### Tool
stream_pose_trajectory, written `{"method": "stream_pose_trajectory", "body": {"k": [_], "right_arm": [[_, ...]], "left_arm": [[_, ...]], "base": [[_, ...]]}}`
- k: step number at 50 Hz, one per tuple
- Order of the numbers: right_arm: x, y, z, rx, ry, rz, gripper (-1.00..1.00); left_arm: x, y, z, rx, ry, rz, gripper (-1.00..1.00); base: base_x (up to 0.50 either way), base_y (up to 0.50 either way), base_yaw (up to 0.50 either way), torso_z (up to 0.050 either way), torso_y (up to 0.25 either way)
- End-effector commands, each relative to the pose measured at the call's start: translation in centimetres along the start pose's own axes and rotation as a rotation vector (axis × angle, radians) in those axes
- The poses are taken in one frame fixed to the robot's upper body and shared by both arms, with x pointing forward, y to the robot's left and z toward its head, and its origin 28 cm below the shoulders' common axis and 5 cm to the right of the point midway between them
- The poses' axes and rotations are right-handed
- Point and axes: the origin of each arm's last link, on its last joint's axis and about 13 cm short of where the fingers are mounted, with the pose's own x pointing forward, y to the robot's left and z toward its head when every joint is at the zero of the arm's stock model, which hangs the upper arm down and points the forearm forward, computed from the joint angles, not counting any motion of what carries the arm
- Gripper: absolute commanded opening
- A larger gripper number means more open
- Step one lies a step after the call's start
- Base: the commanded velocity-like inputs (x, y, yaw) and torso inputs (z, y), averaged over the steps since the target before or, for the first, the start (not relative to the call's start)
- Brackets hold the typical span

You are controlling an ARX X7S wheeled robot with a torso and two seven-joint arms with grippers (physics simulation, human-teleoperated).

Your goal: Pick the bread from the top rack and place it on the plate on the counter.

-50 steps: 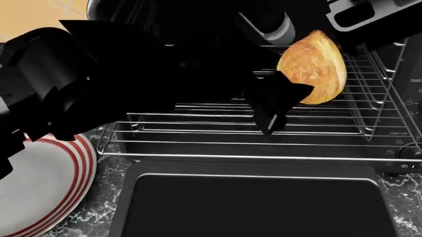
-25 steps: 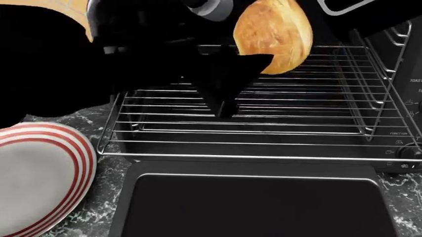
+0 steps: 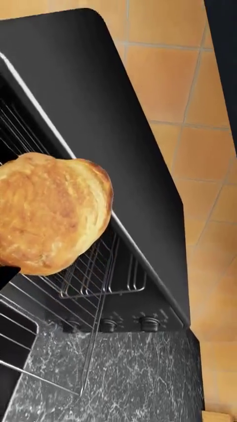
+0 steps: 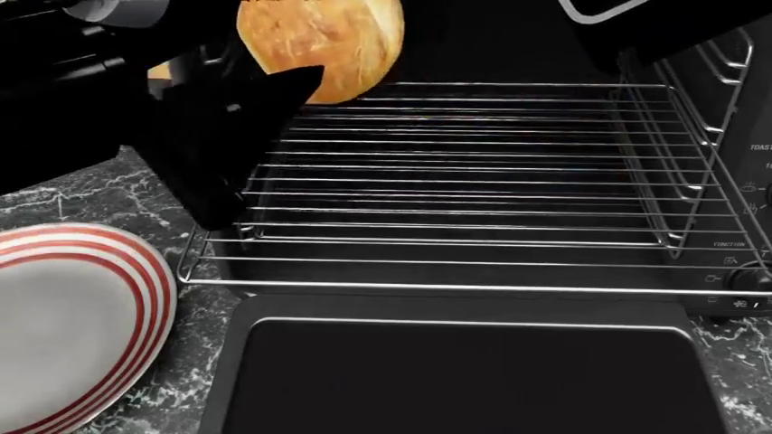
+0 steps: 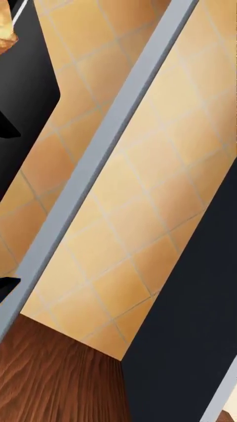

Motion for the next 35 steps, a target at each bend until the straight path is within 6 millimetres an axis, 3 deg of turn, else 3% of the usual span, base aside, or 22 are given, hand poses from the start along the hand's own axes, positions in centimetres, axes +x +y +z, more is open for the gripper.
{"method": "stream_pose_trajectory", "body": {"k": [1,26,35], "right_arm": [[-0.1,0.0,0.1,0.004,-0.004,-0.002,1.00],[-0.1,0.3,0.3,0.007,-0.015,0.008,1.00],[-0.1,0.4,0.4,0.008,-0.017,0.016,1.00]], "left_arm": [[-3.9,-0.5,0.3,-0.018,-0.019,0.109,-1.00],[-10.2,0.0,-2.5,-0.106,-0.003,0.357,-1.00],[-12.0,0.0,-4.5,-0.165,0.051,0.448,-1.00]], "base": [[0.00,0.00,0.00,0.000,0.000],[0.00,0.00,0.00,0.000,0.000],[0.00,0.00,0.00,0.000,0.000]]}}
